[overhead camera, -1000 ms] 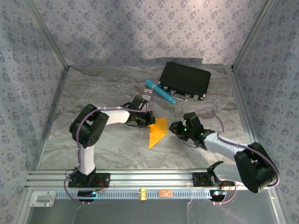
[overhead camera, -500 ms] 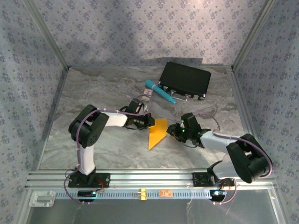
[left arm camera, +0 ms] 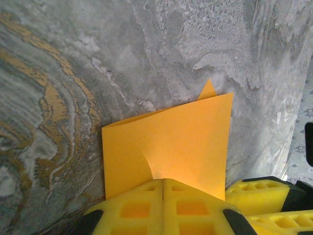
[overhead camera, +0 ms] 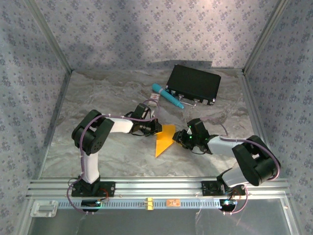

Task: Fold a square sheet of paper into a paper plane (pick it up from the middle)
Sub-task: Fold the wing for the fifth time at the center of the table.

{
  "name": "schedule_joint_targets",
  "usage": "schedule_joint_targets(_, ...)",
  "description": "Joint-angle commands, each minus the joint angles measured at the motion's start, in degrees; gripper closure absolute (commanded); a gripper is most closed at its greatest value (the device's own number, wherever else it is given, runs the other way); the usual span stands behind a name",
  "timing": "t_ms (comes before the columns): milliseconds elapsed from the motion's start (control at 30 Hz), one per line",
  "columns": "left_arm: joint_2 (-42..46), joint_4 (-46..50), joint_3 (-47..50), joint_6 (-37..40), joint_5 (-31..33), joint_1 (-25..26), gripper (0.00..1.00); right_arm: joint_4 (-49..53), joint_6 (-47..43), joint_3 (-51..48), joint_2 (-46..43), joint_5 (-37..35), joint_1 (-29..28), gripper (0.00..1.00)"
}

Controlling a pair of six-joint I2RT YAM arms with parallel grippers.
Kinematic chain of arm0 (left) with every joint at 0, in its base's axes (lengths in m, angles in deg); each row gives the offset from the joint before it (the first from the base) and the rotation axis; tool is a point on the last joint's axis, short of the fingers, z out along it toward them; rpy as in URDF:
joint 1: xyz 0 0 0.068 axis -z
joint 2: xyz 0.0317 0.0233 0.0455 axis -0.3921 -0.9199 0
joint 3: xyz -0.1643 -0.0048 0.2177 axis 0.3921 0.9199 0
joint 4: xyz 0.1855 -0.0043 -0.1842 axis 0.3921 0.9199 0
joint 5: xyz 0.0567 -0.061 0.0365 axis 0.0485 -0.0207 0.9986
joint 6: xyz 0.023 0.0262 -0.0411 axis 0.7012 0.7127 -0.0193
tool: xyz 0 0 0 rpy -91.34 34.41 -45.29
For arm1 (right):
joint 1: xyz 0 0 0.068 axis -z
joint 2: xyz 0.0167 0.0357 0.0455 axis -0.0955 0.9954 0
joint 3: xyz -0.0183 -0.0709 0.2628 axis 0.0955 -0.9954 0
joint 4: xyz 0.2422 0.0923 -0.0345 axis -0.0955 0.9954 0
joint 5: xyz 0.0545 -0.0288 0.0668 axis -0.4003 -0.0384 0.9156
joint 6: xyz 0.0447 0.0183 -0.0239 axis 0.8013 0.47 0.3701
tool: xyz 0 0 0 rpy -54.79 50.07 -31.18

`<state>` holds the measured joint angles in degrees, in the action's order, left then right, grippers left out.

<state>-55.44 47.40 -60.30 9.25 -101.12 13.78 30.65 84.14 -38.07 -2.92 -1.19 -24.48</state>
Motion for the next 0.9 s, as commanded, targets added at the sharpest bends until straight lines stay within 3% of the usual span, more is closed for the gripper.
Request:
schedule_joint_targets(0,-0.1,3.6,1.6,-0.2,0.7,0.1,0.96,-1.8,0.7,1.6,0.6,1.4,0.3,0.66)
schedule_joint_targets(567,0.3,3.7,1.6,-0.2,0.9,0.1,0.96,-6.7,-0.1,1.5,0.9,3.1,0.8,0.65)
schedule_joint_targets(867,0.9,3.6,1.7,-0.3,1.0,0.1,0.96,-10.1,-1.5,3.5,5.2,8.1,2.2,0.64)
